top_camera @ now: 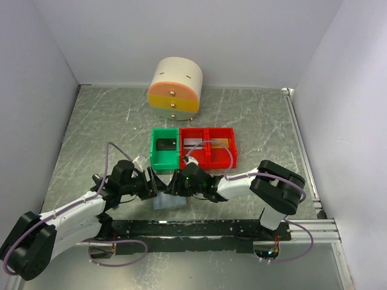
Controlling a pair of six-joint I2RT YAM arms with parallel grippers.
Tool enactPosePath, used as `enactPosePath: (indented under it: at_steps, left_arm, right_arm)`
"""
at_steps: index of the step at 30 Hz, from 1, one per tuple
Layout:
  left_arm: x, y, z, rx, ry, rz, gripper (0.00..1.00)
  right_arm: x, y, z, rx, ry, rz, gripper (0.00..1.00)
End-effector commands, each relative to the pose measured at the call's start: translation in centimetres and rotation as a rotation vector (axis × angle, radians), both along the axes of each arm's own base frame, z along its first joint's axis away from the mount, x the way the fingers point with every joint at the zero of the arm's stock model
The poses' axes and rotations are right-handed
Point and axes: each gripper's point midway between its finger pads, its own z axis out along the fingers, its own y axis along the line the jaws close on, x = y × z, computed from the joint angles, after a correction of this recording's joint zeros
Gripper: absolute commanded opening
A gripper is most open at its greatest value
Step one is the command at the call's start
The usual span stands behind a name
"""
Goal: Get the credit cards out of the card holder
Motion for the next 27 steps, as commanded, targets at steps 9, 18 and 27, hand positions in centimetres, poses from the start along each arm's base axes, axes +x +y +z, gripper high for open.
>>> enactPosePath:
  at_steps: [9, 18, 27]
  left_arm:
    - [-0.3, -0.2, 0.5, -0.031, 0.000, 0.001, 0.78]
    - [-0.2, -0.4, 0.9, -0.039, -0.006, -0.007, 0.78]
    - [0.0, -0.3, 1.0, -0.039, -0.004, 0.011, 0.75]
  right_arm:
    - [-1.1, 0.8, 2.5, 0.088, -0.045, 0.094, 0.55]
    - [-0.8, -0.2, 4.1, 0.129, -0.073, 0.040, 0.60]
    - [0.2, -3.1, 5.1, 0.100, -0.112, -0.082, 0.58]
